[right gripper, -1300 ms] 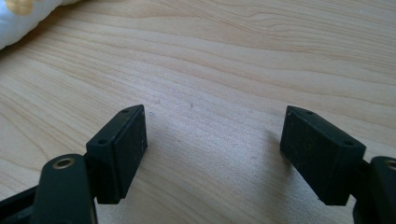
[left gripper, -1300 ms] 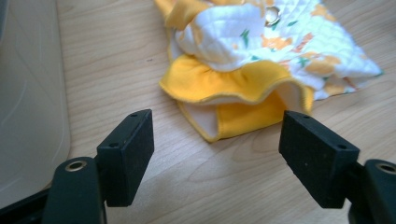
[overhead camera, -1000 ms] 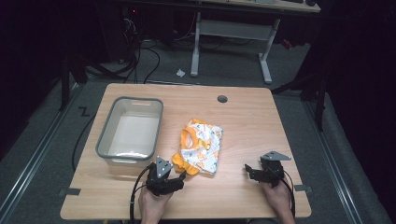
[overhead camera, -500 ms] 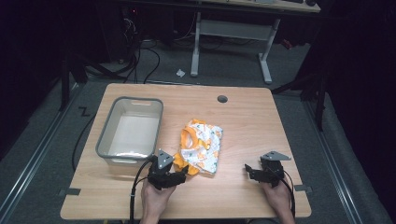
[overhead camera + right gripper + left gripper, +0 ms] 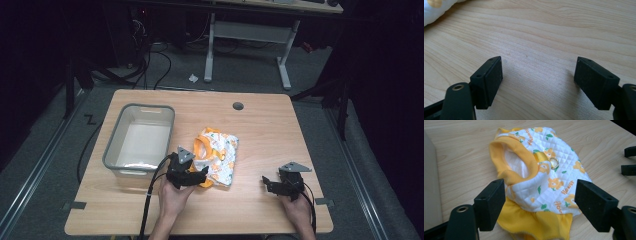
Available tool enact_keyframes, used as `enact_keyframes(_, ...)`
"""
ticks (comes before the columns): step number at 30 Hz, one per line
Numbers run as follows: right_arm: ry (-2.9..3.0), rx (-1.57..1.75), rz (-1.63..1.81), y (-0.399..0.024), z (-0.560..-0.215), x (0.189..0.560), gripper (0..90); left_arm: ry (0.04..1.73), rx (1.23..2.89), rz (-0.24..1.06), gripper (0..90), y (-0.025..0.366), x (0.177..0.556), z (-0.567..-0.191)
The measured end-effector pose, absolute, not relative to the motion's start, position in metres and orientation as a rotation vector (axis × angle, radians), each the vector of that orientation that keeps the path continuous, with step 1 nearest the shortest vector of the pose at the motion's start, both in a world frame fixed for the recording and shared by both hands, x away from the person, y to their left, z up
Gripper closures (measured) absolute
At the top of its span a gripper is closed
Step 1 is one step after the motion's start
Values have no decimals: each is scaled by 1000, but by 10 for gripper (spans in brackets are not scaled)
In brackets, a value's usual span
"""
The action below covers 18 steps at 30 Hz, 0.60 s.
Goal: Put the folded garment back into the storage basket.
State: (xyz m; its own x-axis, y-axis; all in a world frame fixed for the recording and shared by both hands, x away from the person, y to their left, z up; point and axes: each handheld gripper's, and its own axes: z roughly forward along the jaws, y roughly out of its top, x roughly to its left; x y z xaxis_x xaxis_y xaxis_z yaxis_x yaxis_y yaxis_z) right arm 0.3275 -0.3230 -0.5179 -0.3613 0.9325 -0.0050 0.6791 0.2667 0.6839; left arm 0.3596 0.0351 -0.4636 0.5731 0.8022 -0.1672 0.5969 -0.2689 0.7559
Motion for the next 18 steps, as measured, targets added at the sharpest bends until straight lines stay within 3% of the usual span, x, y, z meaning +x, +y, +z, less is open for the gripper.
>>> enact_keyframes(18,2135,1460,841,-323,-518,327,232,1190,2030,346,226,13,403,-473)
